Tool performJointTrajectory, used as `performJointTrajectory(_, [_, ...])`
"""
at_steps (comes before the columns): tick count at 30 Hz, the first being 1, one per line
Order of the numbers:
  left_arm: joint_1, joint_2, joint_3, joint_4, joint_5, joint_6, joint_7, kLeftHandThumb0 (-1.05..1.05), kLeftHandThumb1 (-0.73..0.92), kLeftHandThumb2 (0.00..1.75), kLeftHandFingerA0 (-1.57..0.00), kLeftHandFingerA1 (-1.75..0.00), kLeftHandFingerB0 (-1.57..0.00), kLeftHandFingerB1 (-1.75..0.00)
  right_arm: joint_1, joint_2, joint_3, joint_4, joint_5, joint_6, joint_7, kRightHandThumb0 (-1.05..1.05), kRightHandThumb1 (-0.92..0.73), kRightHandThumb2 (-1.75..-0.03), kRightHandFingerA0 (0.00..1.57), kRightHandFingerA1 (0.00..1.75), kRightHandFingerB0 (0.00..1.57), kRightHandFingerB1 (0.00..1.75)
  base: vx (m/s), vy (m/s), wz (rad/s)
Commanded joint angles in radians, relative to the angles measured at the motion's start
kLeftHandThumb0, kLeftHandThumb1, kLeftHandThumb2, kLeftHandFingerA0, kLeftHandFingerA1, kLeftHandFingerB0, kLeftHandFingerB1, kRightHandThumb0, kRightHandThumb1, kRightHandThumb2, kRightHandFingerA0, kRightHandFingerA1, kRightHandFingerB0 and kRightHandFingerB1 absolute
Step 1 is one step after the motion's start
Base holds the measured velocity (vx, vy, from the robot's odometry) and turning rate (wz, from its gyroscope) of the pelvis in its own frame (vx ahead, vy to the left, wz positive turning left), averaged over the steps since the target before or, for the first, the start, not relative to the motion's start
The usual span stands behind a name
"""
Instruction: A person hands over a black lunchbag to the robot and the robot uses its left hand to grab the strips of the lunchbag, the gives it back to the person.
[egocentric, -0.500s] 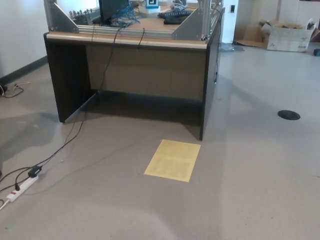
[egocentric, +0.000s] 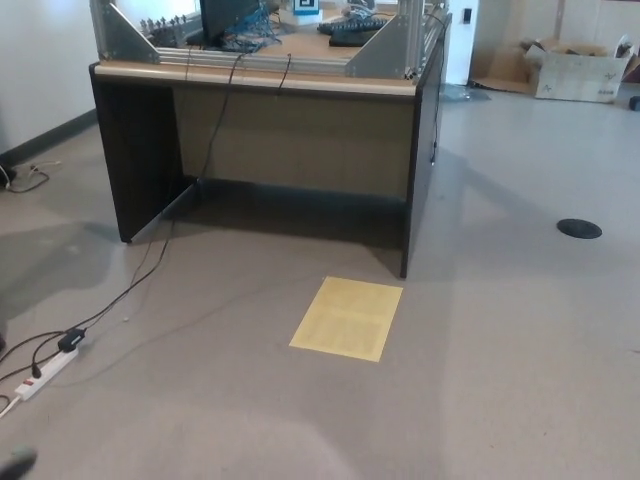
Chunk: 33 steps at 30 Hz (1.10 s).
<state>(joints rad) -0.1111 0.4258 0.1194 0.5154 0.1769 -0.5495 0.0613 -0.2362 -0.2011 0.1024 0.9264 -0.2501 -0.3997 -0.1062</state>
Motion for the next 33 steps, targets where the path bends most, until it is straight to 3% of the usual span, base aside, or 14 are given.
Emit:
performJointTrajectory(1, [-0.117, 0.099, 0.028, -0.276, -0.077, 0.021, -0.12, -0.61, 0.4, 0.75, -0.03, -0.21, -0.06, -0.21, -0.023, -0.026, 0.002, 0.034, -0.02, -0.117, -0.047, -0.59, -0.57, -0.94, 0.49, 0.59, 0.36, 0.51, 0.0, 0.0, 0.0])
performJointTrajectory(3, [-0.192, 0.12, 0.023, -0.303, -0.076, 0.022, -0.141, -0.61, 0.5, 0.56, -0.01, -0.23, -0.03, -0.23, -0.031, -0.023, 0.001, 0.042, -0.016, -0.116, -0.044, -0.59, -0.57, -0.94, 0.48, 0.58, 0.35, 0.5, 0.0, 0.0, 0.0])
performJointTrajectory(8, [-0.329, 0.166, 0.002, -0.484, -0.121, 0.177, -0.23, -0.69, 0.45, 0.78, 0.0, -0.05, -0.01, -0.09, -0.05, -0.017, 0.007, 0.069, -0.02, -0.129, -0.049, -0.61, -0.58, -0.94, 0.48, 0.58, 0.37, 0.51, 0.0, 0.0, 0.0])
performJointTrajectory(10, [-0.373, 0.173, -0.01, -0.542, -0.121, 0.229, -0.253, -0.71, 0.45, 0.77, 0.0, 0.0, -0.01, -0.04, -0.058, -0.018, 0.014, 0.078, -0.03, -0.131, -0.057, -0.58, -0.68, -0.61, 0.52, 0.43, 0.48, 0.4, 0.0, 0.0, 0.0])
performJointTrajectory(12, [-0.421, 0.179, -0.029, -0.594, -0.099, 0.269, -0.27, -0.71, 0.44, 0.78, 0.0, -0.02, 0.0, -0.05, -0.061, -0.016, 0.012, 0.081, -0.029, -0.13, -0.057, -0.58, -0.68, -0.61, 0.52, 0.43, 0.48, 0.4, 0.0, 0.0, 0.0])
performJointTrajectory(13, [-0.464, 0.181, -0.048, -0.627, -0.086, 0.3, -0.287, -0.73, 0.45, 0.8, 0.0, -0.04, 0.0, -0.06, -0.061, -0.013, 0.01, 0.078, -0.025, -0.124, -0.052, -0.61, -0.58, -0.94, 0.48, 0.58, 0.37, 0.5, 0.0, 0.0, 0.0])
performJointTrajectory(18, [-0.607, 0.143, -0.125, -0.682, -0.042, 0.368, -0.311, -0.77, 0.47, 0.82, 0.0, -0.02, -0.01, -0.05, -0.059, -0.005, 0.003, 0.092, -0.015, -0.151, -0.053, -0.59, -0.57, -0.93, 0.5, 0.59, 0.38, 0.51, 0.0, 0.0, 0.0])
performJointTrajectory(19, [-0.627, 0.136, -0.139, -0.692, -0.039, 0.397, -0.317, -0.77, 0.47, 0.81, 0.0, 0.0, 0.0, -0.04, -0.059, -0.004, 0.003, 0.094, -0.017, -0.155, -0.056, -0.55, -0.67, -0.6, 0.53, 0.44, 0.5, 0.4, 0.0, 0.0, 0.0])
performJointTrajectory(21, [-0.689, 0.11, -0.181, -0.702, -0.008, 0.441, -0.322, -0.77, 0.47, 0.81, 0.0, 0.0, 0.0, -0.02, -0.057, -0.001, 0.0, 0.094, -0.011, -0.159, -0.051, -0.59, -0.56, -0.93, 0.48, 0.58, 0.37, 0.51, 0.0, 0.0, 0.0])
performJointTrajectory(25, [-0.769, 0.058, -0.241, -0.699, 0.045, 0.494, -0.313, -0.77, 0.46, 0.81, 0.0, 0.0, 0.0, -0.03, -0.059, -0.002, 0.006, 0.097, -0.022, -0.157, -0.056, -0.62, -0.58, -0.94, 0.47, 0.58, 0.37, 0.5, 0.0, 0.0, 0.0])
performJointTrajectory(27, [-0.793, 0.025, -0.262, -0.685, 0.05, 0.508, -0.308, -0.74, 0.45, 0.8, 0.0, -0.03, 0.0, -0.05, -0.063, -0.001, 0.007, 0.103, -0.024, -0.16, -0.059, -0.59, -0.68, -0.61, 0.52, 0.45, 0.49, 0.39, 0.0, 0.0, 0.0])
performJointTrajectory(28, [-0.806, 0.009, -0.275, -0.673, 0.059, 0.51, -0.303, -0.75, 0.47, 0.82, 0.0, -0.03, 0.0, -0.05, -0.063, 0.0, 0.007, 0.105, -0.024, -0.16, -0.059, -0.63, -0.58, -0.95, 0.49, 0.58, 0.37, 0.5, 0.0, 0.0, 0.0])
performJointTrajectory(31, [-0.852, -0.039, -0.309, -0.637, 0.08, 0.522, -0.292, -0.77, 0.47, 0.81, 0.0, 0.0, 0.0, -0.03, -0.068, 0.0, 0.006, 0.11, -0.022, -0.163, -0.054, -0.61, -0.57, -0.95, 0.51, 0.6, 0.37, 0.51, 0.0, 0.0, 0.0])
performJointTrajectory(33, [-0.873, -0.07, -0.324, -0.626, 0.091, 0.534, -0.288, -0.76, 0.47, 0.8, 0.0, 0.0, 0.0, -0.02, -0.066, 0.0, 0.01, 0.104, -0.029, -0.162, -0.061, -0.56, -0.68, -0.6, 0.55, 0.44, 0.51, 0.41, 0.0, 0.0, 0.0])
